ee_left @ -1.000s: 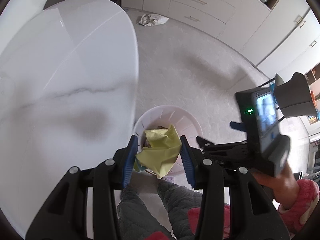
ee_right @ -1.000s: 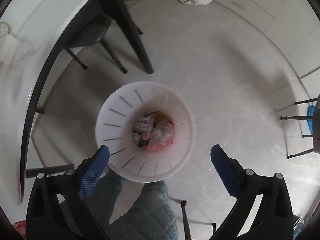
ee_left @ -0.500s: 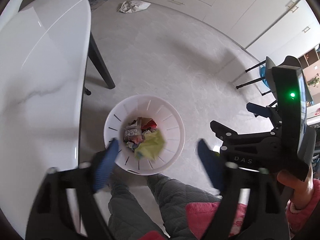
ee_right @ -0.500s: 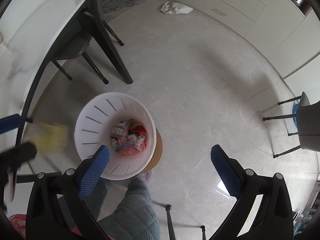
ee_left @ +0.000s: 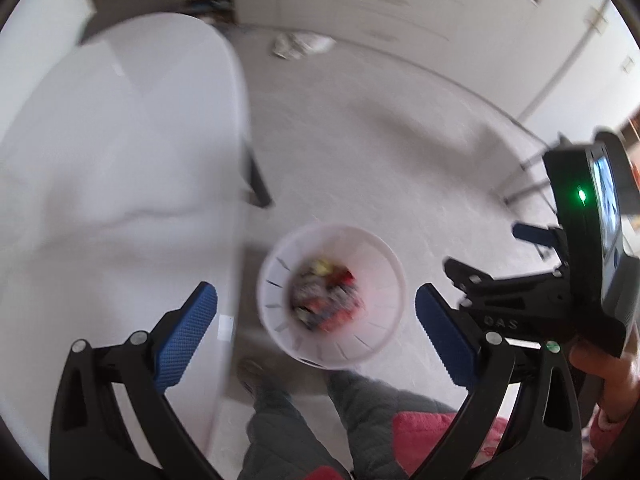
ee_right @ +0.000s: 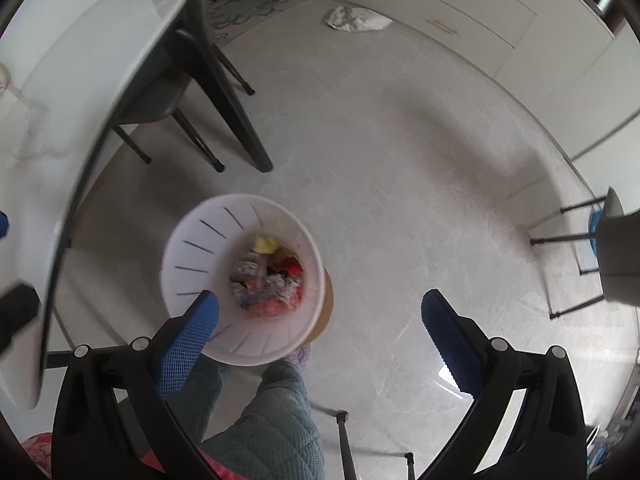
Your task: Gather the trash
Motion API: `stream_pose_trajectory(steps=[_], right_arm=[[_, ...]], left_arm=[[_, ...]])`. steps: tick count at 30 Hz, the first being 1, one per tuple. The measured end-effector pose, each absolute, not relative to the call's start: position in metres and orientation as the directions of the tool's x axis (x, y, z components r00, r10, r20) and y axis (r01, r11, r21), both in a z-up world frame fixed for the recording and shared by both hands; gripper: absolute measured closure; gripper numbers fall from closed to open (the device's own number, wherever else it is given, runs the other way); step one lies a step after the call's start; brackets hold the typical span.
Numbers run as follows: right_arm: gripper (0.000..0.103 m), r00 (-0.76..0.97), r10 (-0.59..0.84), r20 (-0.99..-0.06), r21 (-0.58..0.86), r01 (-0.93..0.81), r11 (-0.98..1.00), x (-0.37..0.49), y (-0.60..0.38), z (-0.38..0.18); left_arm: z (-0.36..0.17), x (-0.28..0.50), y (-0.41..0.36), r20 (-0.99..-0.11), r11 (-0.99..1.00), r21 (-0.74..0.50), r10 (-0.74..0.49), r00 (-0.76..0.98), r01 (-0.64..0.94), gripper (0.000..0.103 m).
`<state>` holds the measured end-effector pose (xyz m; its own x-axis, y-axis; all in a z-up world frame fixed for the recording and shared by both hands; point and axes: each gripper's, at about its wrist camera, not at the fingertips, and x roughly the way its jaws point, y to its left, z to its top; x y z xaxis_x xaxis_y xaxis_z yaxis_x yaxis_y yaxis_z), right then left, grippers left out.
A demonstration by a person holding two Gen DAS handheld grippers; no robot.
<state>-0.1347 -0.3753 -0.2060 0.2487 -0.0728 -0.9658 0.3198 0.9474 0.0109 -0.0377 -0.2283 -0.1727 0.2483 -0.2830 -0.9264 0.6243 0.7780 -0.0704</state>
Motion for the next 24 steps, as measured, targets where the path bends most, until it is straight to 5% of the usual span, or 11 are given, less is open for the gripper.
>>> stream_pose_trajectory(steps=[6,15,24], right_arm=[[0.003,0.382,-0.016,-0.924,0.035,0.125,0.992,-0.085,-0.307,-0.129],[0.003,0.516,0.139,-0.845,0.083,-0.13,0.988,-0.023,-0.189,-0.039],[0.003,0.527,0.235,-0.817,0.094,-0.281,0.955,-0.008,-0.104,-0.004]], left_arm=[[-0.11,-0.011,-0.146,-0.875,0.909,-0.072,-0.255,0.411,0.411,0.008],[-0.045,-0.005,0.006,-0.818,0.999,-0.053,-0.043,0.574,0.0,0.008],[-0.035,-0.016,0.073,-0.806,0.983,-0.1,0.01,0.592,-0.152,0.008]])
